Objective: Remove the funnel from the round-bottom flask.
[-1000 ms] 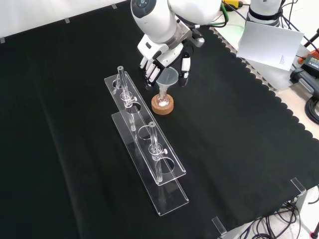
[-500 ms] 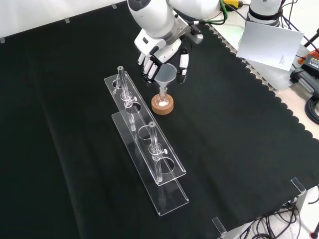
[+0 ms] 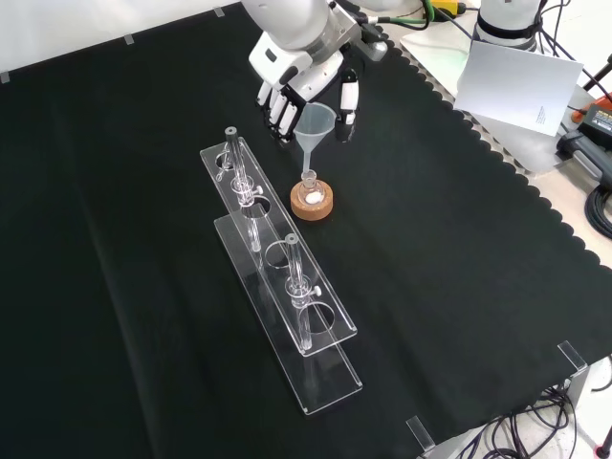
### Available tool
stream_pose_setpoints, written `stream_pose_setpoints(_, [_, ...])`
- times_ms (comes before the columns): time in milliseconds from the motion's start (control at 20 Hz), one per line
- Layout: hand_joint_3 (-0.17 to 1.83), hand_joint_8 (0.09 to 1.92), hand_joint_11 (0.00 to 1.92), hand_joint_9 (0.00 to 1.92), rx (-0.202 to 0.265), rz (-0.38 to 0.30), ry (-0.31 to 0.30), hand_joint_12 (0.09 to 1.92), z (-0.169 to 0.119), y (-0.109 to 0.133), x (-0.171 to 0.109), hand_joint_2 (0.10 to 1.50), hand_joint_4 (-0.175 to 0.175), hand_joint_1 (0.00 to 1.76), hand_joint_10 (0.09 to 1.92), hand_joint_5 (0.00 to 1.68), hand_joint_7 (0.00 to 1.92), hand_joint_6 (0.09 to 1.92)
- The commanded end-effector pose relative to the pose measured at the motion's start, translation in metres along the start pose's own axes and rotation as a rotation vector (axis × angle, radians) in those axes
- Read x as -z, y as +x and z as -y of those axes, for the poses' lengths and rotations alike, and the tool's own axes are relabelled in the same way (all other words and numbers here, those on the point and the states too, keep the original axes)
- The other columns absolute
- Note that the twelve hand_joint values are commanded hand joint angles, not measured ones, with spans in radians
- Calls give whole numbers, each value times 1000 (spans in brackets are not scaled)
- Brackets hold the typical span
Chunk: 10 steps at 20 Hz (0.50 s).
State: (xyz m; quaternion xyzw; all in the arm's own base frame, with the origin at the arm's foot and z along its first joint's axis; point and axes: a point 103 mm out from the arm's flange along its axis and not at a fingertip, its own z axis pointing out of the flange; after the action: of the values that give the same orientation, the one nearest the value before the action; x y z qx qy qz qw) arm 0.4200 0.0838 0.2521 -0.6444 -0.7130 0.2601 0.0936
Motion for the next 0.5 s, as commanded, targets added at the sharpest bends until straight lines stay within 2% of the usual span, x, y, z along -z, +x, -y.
stream_pose_setpoints(50, [-26,639,540,976,-54,16,21,1290,7,-2,14,1141,175,995,394,933,588,1069])
stream_pose_setpoints(100, [-25,639,542,975,-67,18,27,1290,8,-2,16,1140,175,996,395,934,588,1069])
stream_pose_setpoints(350, [-22,641,547,972,-64,3,-7,1287,17,-8,33,1138,175,996,397,935,589,1068])
stream_pose_setpoints(500, [-21,642,549,971,-76,-11,-31,1285,23,-24,43,1137,175,996,398,936,589,1067])
